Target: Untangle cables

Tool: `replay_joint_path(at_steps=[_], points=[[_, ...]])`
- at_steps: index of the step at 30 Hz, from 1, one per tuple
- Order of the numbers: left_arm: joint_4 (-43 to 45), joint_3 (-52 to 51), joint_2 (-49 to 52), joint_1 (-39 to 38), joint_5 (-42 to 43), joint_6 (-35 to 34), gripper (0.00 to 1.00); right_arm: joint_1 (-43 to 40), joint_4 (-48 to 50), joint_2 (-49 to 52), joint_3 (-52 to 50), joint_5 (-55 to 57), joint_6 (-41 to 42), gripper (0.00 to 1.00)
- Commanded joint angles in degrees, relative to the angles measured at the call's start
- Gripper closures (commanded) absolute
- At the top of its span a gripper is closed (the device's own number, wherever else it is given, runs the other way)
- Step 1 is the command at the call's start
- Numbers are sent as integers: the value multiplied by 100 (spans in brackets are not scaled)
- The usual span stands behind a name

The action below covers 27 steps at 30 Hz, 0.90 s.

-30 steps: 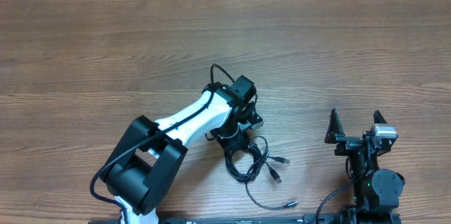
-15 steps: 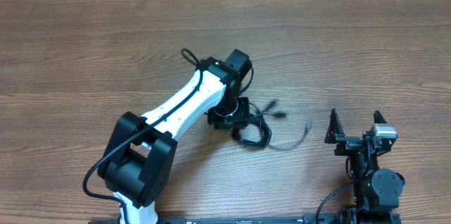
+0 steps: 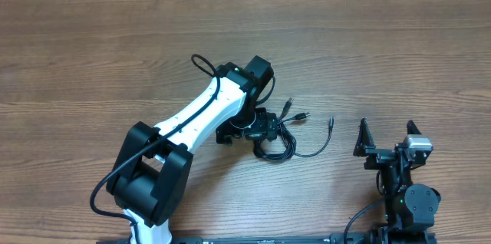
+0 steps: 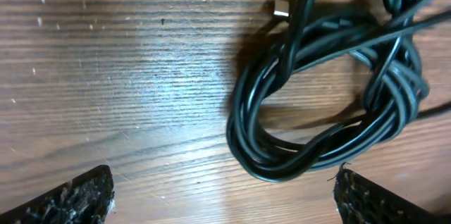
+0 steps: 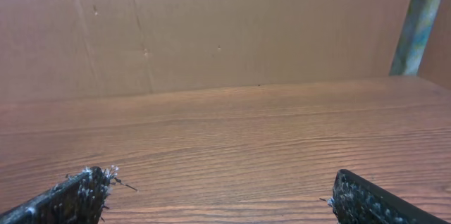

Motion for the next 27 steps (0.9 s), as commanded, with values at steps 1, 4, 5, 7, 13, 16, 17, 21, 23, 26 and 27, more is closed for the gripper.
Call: replay_joint_path(at_steps=[1,4,5,7,13,16,17,21,23,26,27], points=[[-9,72,-59,146,-133,494,1,-26,39,-57,-61,-28,-46,0],[-15,74,-284,350,-131,496,0,-26,39,-57,-61,-28,-46,0],[-17,74,-400,431,-131,498,0,-26,37,-57,-61,-28,-44,0],[-13,74,-671,581,-138,533,0,-26,37,-57,-61,-28,-46,0],[-35,74,-1663,787,-334,748,4,-26,37,-57,-61,-28,-46,0],[-66,63,-2155,778,-702,745,4,-26,37,-57,-61,-28,-46,0],[-74,61,-2277,778,-752,745,4,-26,37,-57,-61,-28,-46,0],[-173,59,-2704,778,-940,745,5,-26,37,-57,-61,-28,-46,0],[-275,52,-2813,778,-970,743,8,-26,39,-57,-61,-28,-46,0],[-442,26,-2929,778,-997,721,10,-26,39,-57,-61,-28,-46,0],[-509,24,-2964,778,-1021,721,11,-26,37,-57,-61,-28,-46,0]])
